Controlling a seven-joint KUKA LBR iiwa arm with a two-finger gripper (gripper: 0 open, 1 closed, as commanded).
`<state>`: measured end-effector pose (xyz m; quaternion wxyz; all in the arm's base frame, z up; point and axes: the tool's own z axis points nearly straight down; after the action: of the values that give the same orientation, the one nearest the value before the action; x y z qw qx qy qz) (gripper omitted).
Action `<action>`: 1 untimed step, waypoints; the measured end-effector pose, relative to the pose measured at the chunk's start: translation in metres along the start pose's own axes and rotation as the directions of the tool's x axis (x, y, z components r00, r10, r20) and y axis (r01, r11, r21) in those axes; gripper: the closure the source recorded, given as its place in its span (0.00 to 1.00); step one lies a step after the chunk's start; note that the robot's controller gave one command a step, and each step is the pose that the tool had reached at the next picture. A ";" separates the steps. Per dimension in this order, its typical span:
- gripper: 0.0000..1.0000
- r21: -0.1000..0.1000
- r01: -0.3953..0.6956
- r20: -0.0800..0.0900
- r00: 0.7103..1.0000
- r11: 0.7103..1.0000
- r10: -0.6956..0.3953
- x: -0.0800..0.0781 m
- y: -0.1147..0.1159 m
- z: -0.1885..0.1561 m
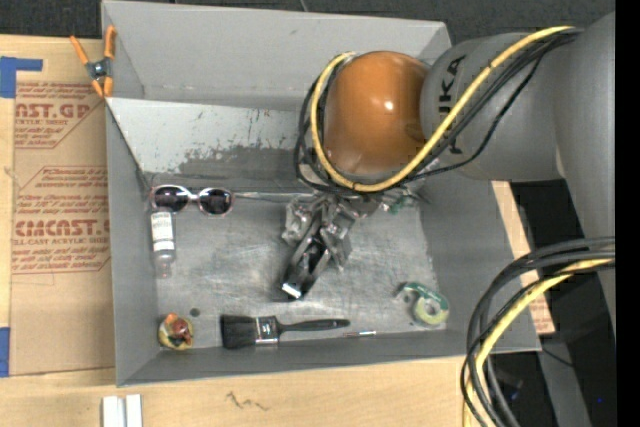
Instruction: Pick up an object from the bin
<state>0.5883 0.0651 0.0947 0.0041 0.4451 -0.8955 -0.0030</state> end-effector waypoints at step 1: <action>1.00 0.004 0.000 0.003 1.000 1.000 0.000 -0.001 -0.001 -0.020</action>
Offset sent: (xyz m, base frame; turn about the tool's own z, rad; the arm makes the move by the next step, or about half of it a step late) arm 0.0001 0.0000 0.0723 0.0000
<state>0.5898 0.0651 0.1150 0.0019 0.4449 -0.8956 -0.0017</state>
